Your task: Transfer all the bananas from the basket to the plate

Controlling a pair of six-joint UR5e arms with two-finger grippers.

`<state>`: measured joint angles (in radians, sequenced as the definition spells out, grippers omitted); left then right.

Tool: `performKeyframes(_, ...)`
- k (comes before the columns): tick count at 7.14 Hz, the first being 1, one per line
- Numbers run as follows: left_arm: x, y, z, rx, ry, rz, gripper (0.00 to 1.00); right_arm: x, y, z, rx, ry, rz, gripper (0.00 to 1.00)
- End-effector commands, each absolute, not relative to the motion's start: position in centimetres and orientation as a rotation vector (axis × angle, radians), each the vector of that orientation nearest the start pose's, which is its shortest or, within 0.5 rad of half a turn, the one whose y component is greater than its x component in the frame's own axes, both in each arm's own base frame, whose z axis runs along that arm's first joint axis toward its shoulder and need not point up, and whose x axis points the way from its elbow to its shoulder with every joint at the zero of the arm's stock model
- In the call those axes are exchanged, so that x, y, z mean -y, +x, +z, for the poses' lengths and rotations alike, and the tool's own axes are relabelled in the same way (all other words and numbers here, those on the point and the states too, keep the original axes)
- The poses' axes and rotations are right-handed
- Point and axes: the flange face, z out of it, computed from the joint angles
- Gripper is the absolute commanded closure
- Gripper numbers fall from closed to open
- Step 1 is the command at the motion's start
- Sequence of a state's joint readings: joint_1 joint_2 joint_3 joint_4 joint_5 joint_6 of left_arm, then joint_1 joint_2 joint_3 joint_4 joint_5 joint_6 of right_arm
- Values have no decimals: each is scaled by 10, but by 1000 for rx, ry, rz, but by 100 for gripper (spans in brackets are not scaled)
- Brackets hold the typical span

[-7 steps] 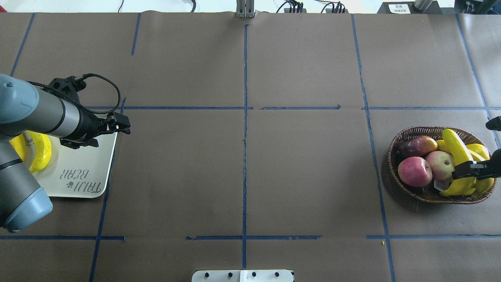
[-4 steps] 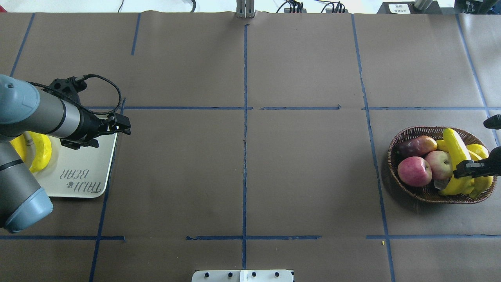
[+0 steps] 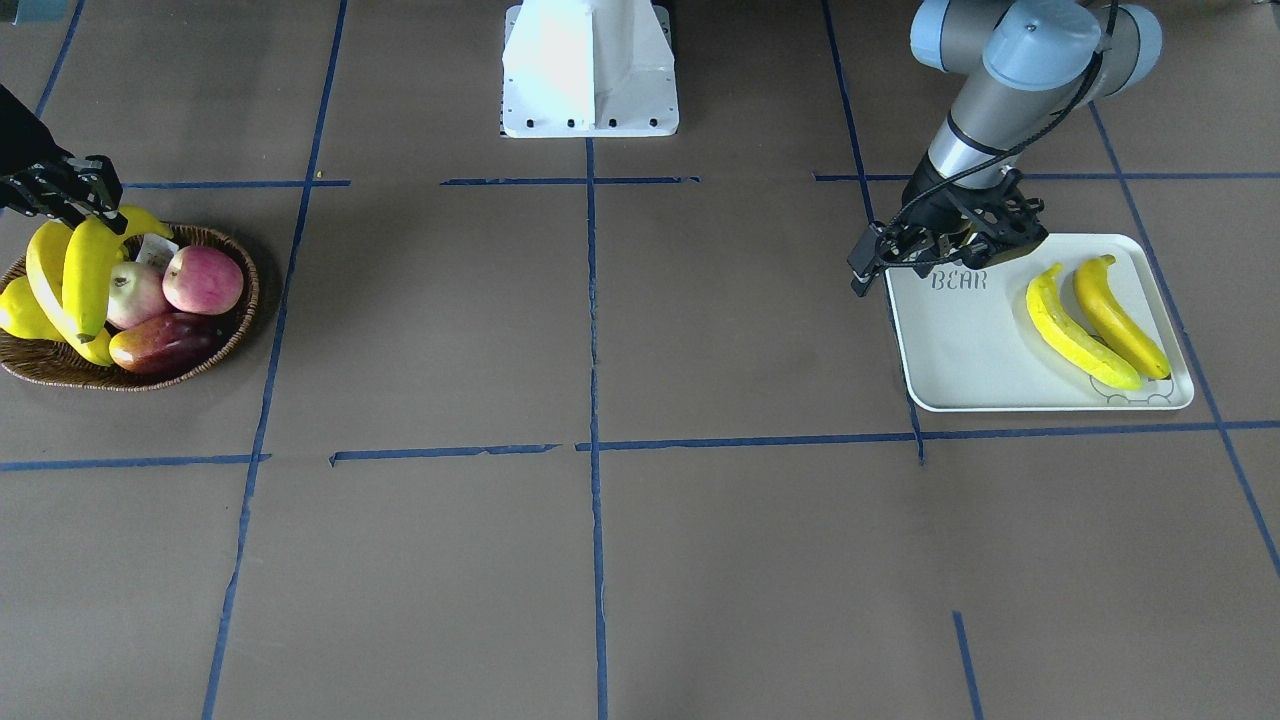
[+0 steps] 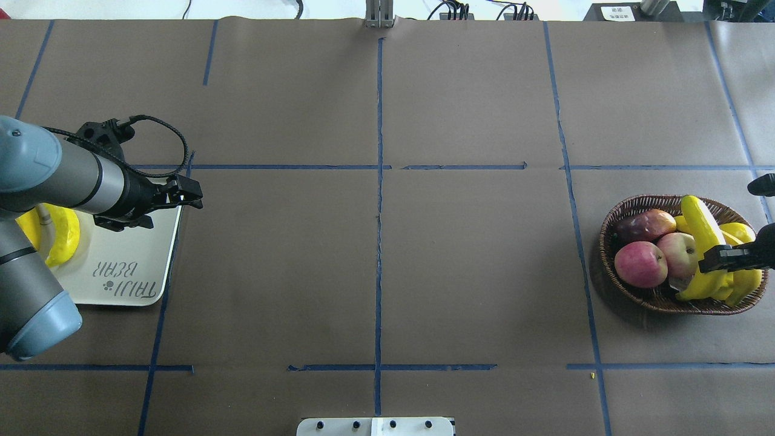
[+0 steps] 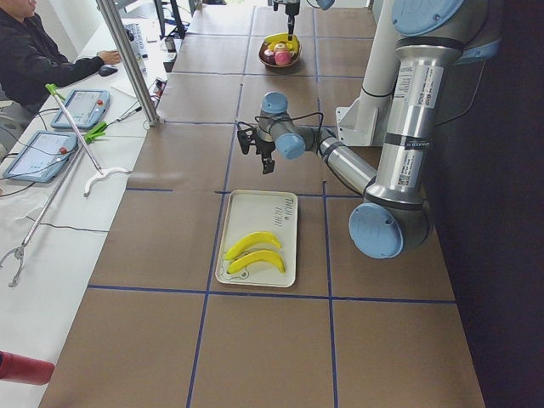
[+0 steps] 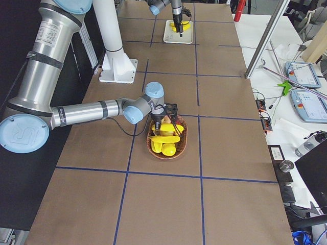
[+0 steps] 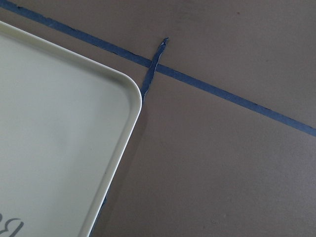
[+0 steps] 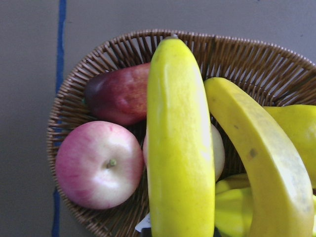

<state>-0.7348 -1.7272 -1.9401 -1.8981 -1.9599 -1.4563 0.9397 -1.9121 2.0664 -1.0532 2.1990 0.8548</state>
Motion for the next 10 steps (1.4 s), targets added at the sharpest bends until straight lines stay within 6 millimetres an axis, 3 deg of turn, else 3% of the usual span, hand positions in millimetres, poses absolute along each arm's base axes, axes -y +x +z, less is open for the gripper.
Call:
performKeyframes(1, 433, 337, 372, -921, 13, -410, 0, 332, -140, 458, 967, 102, -31, 99)
performKeyframes(2, 433, 337, 373, -921, 13, -409, 0, 335, -136, 443, 994, 124, -33, 99)
performKeyframes(3, 433, 337, 373, -921, 13, -409, 0, 351, -141, 424, 1023, 172, -44, 99)
performKeyframes(5, 432, 338, 355, -963, 23, -398, 0, 394, -179, 369, 1110, 246, -70, 99)
performKeyframes(7, 446, 355, 276, -1105, 12, -476, 0, 406, -277, 291, 1216, 209, -7, 98)
performKeyframes(8, 437, 364, 255, -1211, 1, -481, 0, 392, -329, 256, 1248, 227, 47, 98)
performKeyframes(10, 430, 360, 212, -1422, -23, -517, 0, 356, -399, 213, 1297, 256, 70, 98)
